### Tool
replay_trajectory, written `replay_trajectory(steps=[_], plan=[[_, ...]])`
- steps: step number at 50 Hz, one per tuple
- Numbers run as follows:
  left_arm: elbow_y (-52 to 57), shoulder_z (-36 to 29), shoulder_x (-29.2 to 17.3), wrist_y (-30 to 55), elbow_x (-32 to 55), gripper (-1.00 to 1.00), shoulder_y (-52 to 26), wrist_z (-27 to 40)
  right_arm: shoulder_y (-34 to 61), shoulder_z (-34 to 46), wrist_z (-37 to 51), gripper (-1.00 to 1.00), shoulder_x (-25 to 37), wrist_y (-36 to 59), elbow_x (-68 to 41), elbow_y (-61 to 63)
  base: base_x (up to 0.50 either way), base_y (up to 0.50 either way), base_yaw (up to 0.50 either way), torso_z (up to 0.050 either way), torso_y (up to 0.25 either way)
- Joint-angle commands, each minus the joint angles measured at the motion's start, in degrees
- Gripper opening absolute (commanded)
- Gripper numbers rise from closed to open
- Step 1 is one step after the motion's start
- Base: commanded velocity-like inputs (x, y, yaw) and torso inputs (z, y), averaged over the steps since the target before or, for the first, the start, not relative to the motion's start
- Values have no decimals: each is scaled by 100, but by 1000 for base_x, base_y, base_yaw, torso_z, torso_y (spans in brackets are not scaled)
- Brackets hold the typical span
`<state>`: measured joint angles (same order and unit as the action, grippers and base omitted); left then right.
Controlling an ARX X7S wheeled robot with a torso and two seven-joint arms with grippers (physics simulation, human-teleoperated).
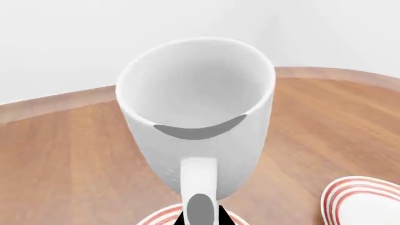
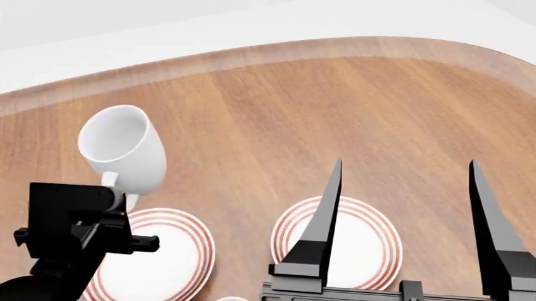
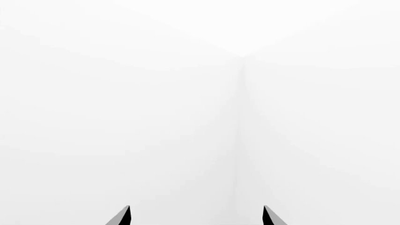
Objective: Put the white mug on the left plate.
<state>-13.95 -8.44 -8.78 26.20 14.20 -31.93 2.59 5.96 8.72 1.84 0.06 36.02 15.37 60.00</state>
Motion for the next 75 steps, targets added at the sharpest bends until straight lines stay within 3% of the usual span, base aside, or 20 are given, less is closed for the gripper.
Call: replay_trajectory(steps=[1, 30, 75], plan=[[-557, -113, 17, -463, -131, -100, 23, 38, -13, -24, 8, 100, 0, -22, -34, -1, 0, 0, 0, 0, 0], [-1114, -558, -71, -455, -388, -100, -9, 0, 18, 31, 10, 100, 0, 27, -3, -1, 0, 0, 0, 0, 1], [-2918, -683, 55, -1397, -466, -100, -217, 74, 13, 51, 20, 100, 0, 28, -2, -1, 0, 0, 0, 0, 0]])
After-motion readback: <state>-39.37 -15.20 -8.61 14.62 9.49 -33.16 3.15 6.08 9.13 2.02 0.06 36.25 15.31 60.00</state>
